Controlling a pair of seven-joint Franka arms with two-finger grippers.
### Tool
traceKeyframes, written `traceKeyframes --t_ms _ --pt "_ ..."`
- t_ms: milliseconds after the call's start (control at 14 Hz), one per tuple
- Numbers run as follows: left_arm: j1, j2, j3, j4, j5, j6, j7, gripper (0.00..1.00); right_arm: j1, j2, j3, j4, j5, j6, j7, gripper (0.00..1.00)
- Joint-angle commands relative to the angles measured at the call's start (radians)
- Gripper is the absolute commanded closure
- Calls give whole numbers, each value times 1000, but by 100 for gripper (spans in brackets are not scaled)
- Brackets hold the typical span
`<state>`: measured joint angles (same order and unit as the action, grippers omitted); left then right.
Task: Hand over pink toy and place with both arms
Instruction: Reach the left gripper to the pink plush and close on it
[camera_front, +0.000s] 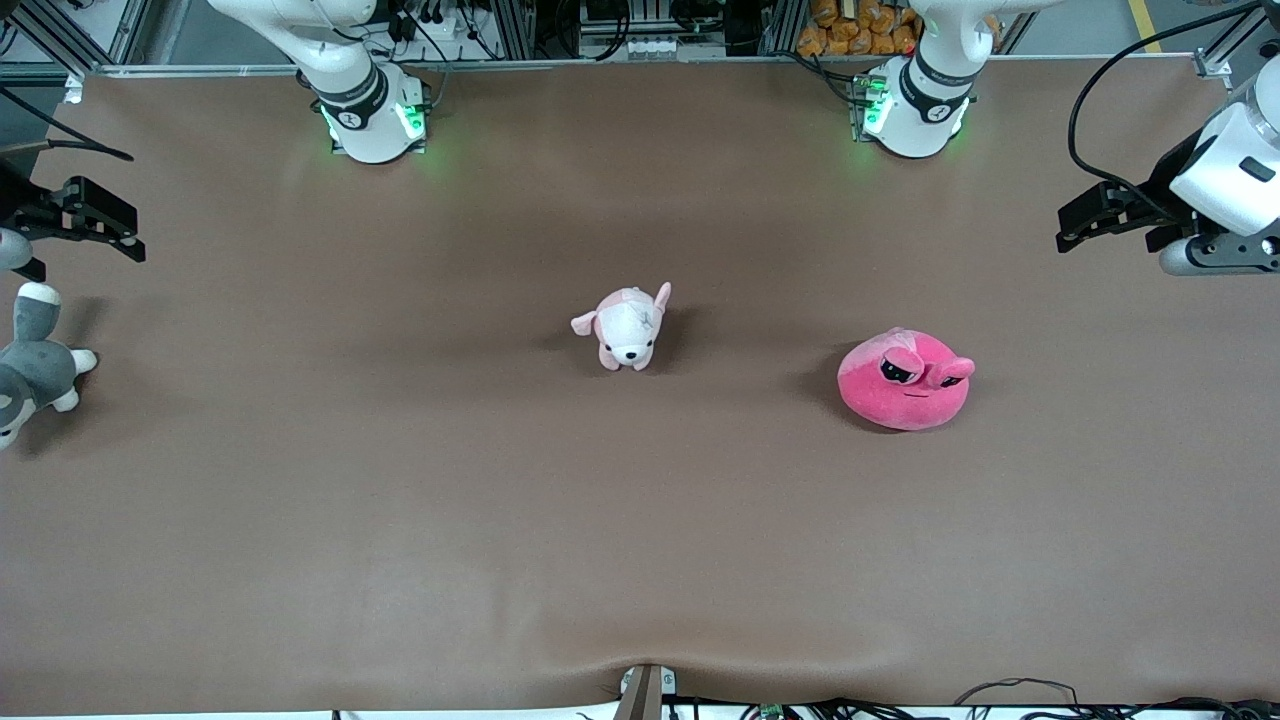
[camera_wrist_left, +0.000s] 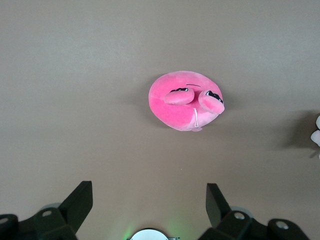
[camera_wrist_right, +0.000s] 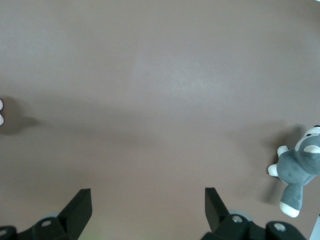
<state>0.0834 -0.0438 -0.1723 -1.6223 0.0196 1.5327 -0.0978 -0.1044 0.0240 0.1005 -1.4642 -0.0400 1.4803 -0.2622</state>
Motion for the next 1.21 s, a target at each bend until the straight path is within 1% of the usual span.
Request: traceKeyframes --t_ms 0,500,786,1000,1143 --pt "19 7 -1 -1 -6 11 -2 0 -15 2 7 10 0 -8 -11 0" --pt "29 45 -1 1 -6 70 -23 0 -17 5 7 8 0 -8 -9 0" --pt "26 94 -3 1 -7 121 -199 0 -17 5 7 8 0 -8 -9 0" --pt "29 136 -3 1 -12 156 -278 0 -17 5 7 8 0 -8 -9 0" --pt "29 150 -3 1 -15 156 -389 0 -15 5 7 8 0 -8 -9 0"
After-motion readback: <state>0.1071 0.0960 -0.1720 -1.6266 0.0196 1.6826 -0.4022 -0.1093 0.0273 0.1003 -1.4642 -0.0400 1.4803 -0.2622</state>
